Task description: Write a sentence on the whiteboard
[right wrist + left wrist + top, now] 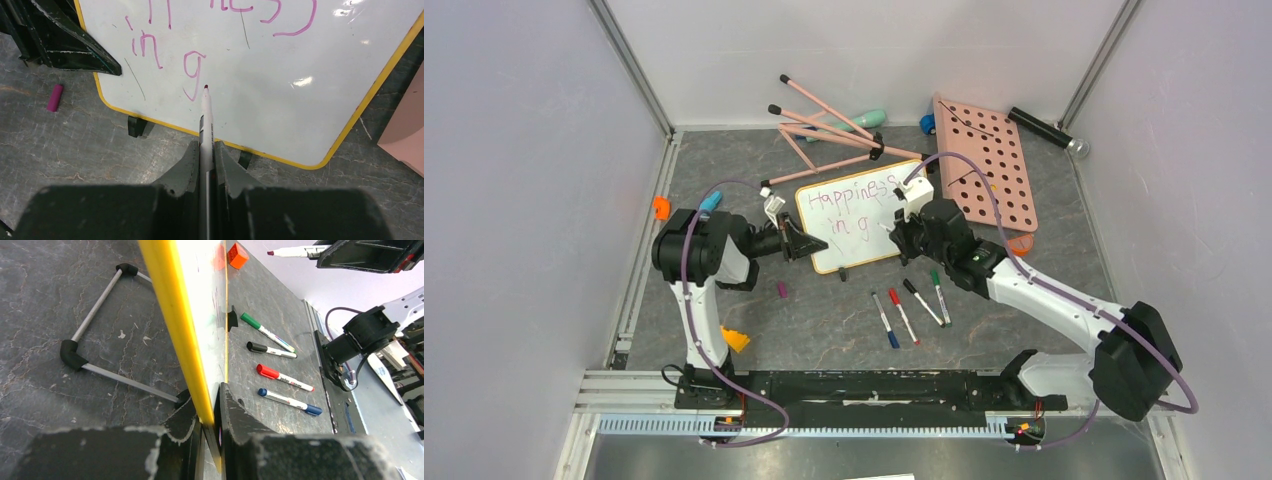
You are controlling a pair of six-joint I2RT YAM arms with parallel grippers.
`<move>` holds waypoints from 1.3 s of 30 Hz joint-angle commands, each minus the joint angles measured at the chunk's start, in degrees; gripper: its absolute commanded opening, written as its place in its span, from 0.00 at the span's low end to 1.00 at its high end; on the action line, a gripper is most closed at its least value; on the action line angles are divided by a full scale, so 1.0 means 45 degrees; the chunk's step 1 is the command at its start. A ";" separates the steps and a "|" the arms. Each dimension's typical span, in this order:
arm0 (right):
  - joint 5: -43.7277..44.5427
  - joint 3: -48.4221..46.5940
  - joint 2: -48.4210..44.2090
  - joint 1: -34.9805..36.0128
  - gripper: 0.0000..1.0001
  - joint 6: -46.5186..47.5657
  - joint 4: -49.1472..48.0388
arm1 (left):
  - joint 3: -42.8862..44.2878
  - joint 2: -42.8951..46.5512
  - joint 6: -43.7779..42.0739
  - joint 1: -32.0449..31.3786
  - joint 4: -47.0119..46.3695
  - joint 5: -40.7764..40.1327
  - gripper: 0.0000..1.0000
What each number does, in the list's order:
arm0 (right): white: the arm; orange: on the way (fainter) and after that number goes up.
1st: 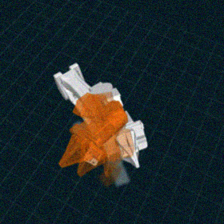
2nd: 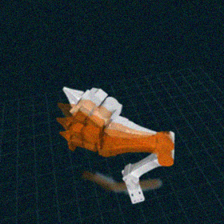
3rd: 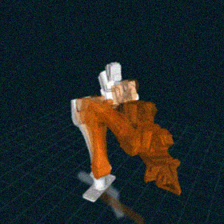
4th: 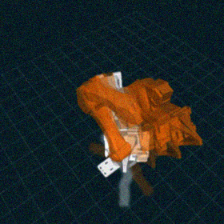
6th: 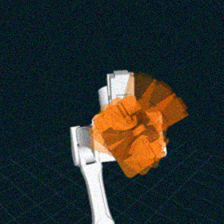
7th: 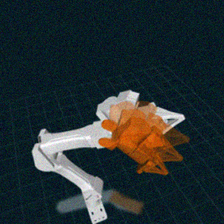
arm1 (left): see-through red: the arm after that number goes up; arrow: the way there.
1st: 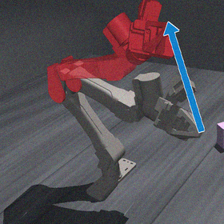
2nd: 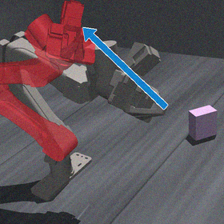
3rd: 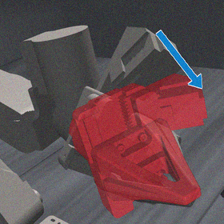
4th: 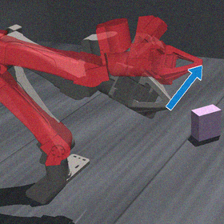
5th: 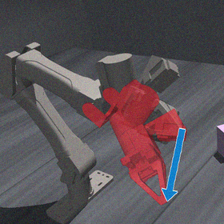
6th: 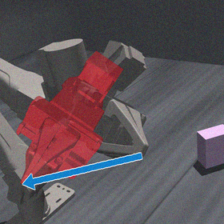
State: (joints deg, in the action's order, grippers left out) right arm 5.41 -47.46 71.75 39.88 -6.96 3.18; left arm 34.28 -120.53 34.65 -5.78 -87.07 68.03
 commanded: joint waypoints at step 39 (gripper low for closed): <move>-0.0027 0.0510 0.0879 -0.0044 0.00 -0.0045 -0.2640 | -0.0478 -0.0019 -0.3401 0.0015 -0.0476 -0.1260 0.05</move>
State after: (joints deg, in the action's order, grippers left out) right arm 4.58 -45.39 75.88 39.88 -7.46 -4.84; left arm 31.92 -117.60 28.75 -6.74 -87.00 66.57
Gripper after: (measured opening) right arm 0.111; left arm 0.174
